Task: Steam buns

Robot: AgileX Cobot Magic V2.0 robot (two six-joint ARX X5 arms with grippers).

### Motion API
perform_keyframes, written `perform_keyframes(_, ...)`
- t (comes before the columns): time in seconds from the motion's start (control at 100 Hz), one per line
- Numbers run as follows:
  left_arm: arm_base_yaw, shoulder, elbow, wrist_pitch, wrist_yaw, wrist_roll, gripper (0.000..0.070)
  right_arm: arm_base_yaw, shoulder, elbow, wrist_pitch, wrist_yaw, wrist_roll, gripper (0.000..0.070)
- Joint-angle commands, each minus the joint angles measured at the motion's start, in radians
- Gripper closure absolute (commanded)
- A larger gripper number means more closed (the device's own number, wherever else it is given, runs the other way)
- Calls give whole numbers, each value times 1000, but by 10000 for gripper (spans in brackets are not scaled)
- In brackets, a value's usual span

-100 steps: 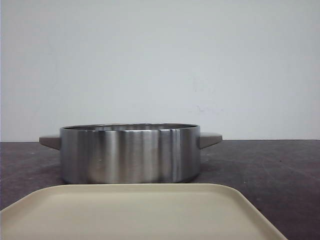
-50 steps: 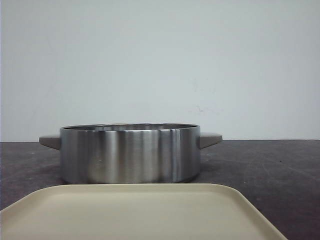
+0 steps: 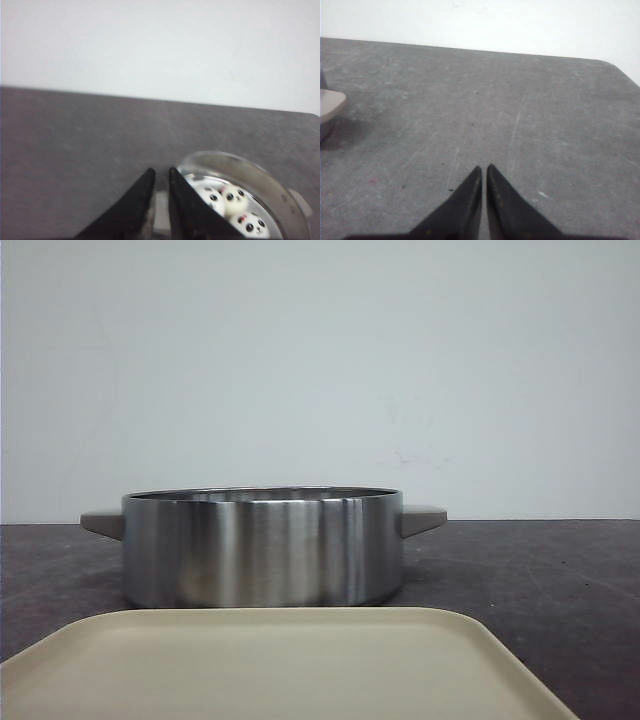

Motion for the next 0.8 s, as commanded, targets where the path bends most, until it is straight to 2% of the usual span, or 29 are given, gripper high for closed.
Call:
perform_keyframes(0.0,51,-52,-116,133,69,-48,700,0,-2,-4,9,1,10,691)
perform_keyframes(0.13,109,-186,-330,311,72,-51,700,-1,-2,-4,9,1,10,691)
perform_keyframes(0.25,143,-288,-476,375,32,-43,700,0,-2,-4,9,2,10,691)
perform_keyframes(0.43,184,-374,-595,358,-17,-72,700,0,-2,-4,9,1,10,691)
perform_keyframes(0.66,203,-390,-594,194,-138,-55,700,0,-2,-4,9,1,10,691)
perform_keyframes(0.79,200,-390,-594,156,-153,-7,700,0,-2,-4,9,2,10,691)
